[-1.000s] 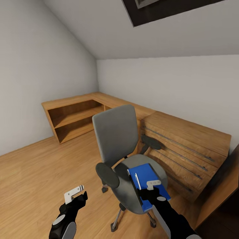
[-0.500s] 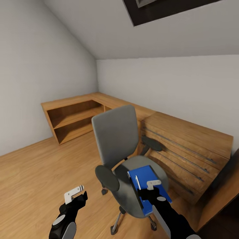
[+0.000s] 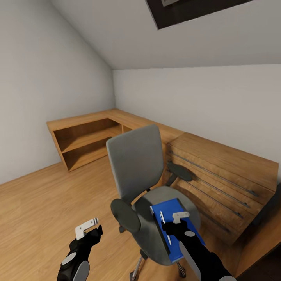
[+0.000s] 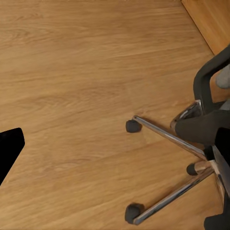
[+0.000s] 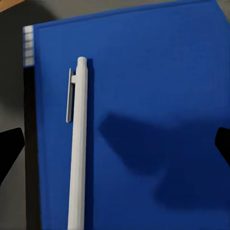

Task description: In the bedroom, organize the workspace by keeping the computer under the desk, ensuring the monitor is on the desk, placing the keyboard on the desk next to the monitor, placing the mouse on the desk next to the keyboard, moving the folder from the swivel chair onto the desk next to the mouse, stacking the notebook on top of the folder with the pen on top of the notebook, and positioning the swivel chair next to the desk.

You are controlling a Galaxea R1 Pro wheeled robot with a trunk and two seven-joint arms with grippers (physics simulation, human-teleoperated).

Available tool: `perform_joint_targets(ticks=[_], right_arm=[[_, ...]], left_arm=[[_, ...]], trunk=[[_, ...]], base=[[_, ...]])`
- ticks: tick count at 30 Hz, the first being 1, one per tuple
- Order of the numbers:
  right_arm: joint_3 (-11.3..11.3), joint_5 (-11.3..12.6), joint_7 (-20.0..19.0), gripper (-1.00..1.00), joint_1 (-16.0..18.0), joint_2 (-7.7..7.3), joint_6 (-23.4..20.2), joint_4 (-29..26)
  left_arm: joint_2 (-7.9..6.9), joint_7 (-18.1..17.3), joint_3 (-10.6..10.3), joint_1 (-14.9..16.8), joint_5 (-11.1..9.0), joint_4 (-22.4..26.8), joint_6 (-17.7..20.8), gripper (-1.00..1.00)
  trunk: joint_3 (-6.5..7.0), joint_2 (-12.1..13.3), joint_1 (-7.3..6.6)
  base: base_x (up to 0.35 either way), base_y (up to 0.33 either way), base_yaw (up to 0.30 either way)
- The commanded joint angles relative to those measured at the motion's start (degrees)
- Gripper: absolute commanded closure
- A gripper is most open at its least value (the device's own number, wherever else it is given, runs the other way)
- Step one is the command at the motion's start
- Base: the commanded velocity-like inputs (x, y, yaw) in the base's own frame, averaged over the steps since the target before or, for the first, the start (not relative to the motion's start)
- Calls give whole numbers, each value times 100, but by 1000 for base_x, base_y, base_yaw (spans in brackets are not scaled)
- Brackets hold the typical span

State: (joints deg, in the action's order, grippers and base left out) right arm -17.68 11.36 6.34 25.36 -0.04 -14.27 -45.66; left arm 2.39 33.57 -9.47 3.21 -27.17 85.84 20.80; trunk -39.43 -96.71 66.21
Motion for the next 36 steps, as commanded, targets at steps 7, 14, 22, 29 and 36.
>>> perform_joint_targets(ticks=[7,14,22,29,36], right_arm=[[-25,56,52,-100,4,-5,-23,-12],[-25,57,52,-100,4,-5,-23,-13],[-25,51,52,-100,4,-5,-23,-13],[-25,51,52,-100,4,-6,-23,-13],[-25,51,52,-100,4,-5,-15,-13]], left_arm=[[5,44,5,4,-47,12,27,-100],[7,44,6,4,-50,12,22,-100],[7,44,-2,4,-51,12,25,-100],[7,44,-12,4,-51,12,27,-100],[7,44,-11,4,-51,12,25,-100]], trunk=[[-95,-203,109],[-95,-203,109],[-149,-324,175],[-221,-484,263],[-293,-645,351]], base=[[1,0,0],[0,0,0],[0,0,0],[0,0,0],[0,0,0]])
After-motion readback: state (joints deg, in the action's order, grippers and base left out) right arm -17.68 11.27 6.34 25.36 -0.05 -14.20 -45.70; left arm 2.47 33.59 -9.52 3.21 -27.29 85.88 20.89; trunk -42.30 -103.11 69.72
